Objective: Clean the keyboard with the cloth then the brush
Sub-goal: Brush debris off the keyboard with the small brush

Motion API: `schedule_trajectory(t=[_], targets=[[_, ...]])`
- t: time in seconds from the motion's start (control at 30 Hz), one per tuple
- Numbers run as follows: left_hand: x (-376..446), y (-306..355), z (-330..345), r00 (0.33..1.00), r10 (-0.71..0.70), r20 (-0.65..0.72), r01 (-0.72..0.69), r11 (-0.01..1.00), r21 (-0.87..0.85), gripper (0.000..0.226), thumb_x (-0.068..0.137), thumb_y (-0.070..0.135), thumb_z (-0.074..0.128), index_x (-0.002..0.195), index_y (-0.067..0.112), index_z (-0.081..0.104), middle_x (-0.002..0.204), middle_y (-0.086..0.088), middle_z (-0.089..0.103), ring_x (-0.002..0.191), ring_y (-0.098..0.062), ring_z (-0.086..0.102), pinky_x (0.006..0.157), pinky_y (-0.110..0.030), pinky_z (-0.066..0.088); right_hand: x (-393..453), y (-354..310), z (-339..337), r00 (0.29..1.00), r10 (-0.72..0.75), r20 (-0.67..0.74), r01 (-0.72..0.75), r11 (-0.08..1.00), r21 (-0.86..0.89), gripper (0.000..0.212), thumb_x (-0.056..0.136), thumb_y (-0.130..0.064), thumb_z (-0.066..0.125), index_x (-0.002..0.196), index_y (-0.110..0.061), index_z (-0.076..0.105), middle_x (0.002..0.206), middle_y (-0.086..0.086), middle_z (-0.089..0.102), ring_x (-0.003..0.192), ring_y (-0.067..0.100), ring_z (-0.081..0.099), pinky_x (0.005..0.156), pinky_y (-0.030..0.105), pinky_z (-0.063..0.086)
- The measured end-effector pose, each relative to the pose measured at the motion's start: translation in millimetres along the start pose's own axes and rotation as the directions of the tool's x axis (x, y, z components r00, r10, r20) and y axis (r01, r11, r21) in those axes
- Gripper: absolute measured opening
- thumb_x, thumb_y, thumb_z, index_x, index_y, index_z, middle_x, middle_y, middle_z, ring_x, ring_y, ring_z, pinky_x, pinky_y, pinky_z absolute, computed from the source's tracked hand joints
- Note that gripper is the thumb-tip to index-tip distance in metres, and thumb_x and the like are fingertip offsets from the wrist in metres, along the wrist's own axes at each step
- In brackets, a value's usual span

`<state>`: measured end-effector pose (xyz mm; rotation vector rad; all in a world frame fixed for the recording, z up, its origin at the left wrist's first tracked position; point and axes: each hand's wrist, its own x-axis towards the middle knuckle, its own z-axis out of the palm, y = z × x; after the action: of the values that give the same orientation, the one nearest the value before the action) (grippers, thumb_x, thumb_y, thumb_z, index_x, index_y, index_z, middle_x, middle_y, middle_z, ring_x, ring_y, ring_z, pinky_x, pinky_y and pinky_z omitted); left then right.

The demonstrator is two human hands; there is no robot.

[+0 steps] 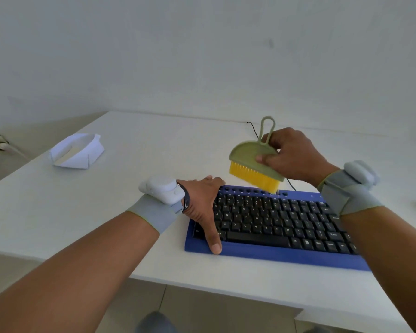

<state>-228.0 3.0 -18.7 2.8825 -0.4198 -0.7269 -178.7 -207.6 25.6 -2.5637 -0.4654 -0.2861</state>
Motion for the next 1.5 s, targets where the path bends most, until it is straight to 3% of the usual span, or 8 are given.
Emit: schedule_trajectory(t=[0.17,0.4,0.53,0.63,0.9,1.07,1.33,1.5], targets=[[-5,1,0,1.0,-0.011,-0.029,0.01,1.0,-0.007,0.146,0.044,0.062,0.092,0.154,0.031,0.001,0.162,0.006,0.012,0.149,-0.025,0.018,0.117,-0.049,0.027,-12,0,-14,0.931,-0.027,0.365,-0.013,0.994,0.108,0.024,0.081,-0.02,0.076,0.102,-0.011,0.07,0.092,0.001,0.069,0.085,0.018,0.066,0.076,0.03,0.053],[-8,5,-1,0.999,-0.042,-0.008,0.042,0.999,-0.017,0.148,0.045,0.06,0.092,0.155,0.033,-0.003,0.164,0.008,0.002,0.152,-0.027,0.006,0.12,-0.051,0.02,-8,20,-3,0.994,0.091,-0.052,-0.094,0.994,-0.051,0.03,0.081,-0.031,0.073,0.11,-0.022,0.07,0.101,0.003,0.07,0.094,0.026,0.063,0.085,0.034,0.05],[-3,2,2,1.0,-0.025,-0.015,0.024,0.999,-0.036,0.148,0.04,0.063,0.092,0.153,0.035,0.001,0.162,0.01,0.009,0.149,-0.024,0.017,0.118,-0.049,0.026,-16,19,-24,0.968,-0.01,0.253,-0.056,0.966,0.254,0.014,0.082,-0.022,0.076,0.093,-0.019,0.068,0.092,-0.002,0.07,0.086,0.016,0.065,0.075,0.026,0.048],[-3,0,1,0.999,-0.039,-0.011,0.039,0.999,-0.02,0.15,0.036,0.067,0.091,0.152,0.038,0.001,0.161,0.013,0.011,0.148,-0.025,0.019,0.116,-0.051,0.029,-17,25,-13,0.916,-0.006,0.402,-0.061,0.986,0.152,0.023,0.08,-0.025,0.078,0.1,-0.019,0.067,0.097,-0.002,0.069,0.088,0.015,0.066,0.078,0.025,0.05],[-2,3,-1,0.998,-0.059,0.02,0.059,0.998,0.004,0.15,0.042,0.064,0.091,0.154,0.035,-0.004,0.165,0.007,-0.002,0.151,-0.028,0.009,0.119,-0.052,0.022,-10,25,-12,0.998,0.066,-0.023,-0.062,0.987,0.149,0.023,0.081,-0.026,0.075,0.103,-0.019,0.071,0.097,0.001,0.072,0.091,0.021,0.065,0.085,0.038,0.053],[0,3,-1,0.997,-0.068,0.02,0.067,0.997,0.046,0.152,0.037,0.069,0.089,0.153,0.038,-0.004,0.164,0.008,0.003,0.151,-0.029,0.011,0.119,-0.053,0.024,-24,20,-18,0.901,-0.009,0.433,-0.099,0.969,0.227,0.026,0.081,-0.025,0.077,0.103,-0.017,0.065,0.098,-0.002,0.068,0.092,0.016,0.066,0.081,0.027,0.053],[-1,6,-3,0.995,-0.094,0.031,0.093,0.994,0.058,0.153,0.039,0.068,0.09,0.154,0.035,-0.006,0.165,0.004,-0.004,0.152,-0.029,0.007,0.12,-0.052,0.019,-22,30,-6,0.996,0.073,-0.042,-0.067,0.989,0.129,0.025,0.081,-0.028,0.075,0.104,-0.018,0.071,0.095,0.002,0.071,0.089,0.022,0.065,0.085,0.041,0.053],[-4,11,-4,0.997,-0.081,0.016,0.08,0.994,0.073,0.147,0.045,0.064,0.09,0.155,0.033,-0.003,0.165,0.002,0.001,0.151,-0.026,0.012,0.119,-0.047,0.021,-34,25,-18,0.941,-0.028,0.336,-0.075,0.955,0.288,0.027,0.082,-0.026,0.076,0.104,-0.012,0.069,0.098,0.002,0.07,0.091,0.018,0.068,0.086,0.036,0.056]])
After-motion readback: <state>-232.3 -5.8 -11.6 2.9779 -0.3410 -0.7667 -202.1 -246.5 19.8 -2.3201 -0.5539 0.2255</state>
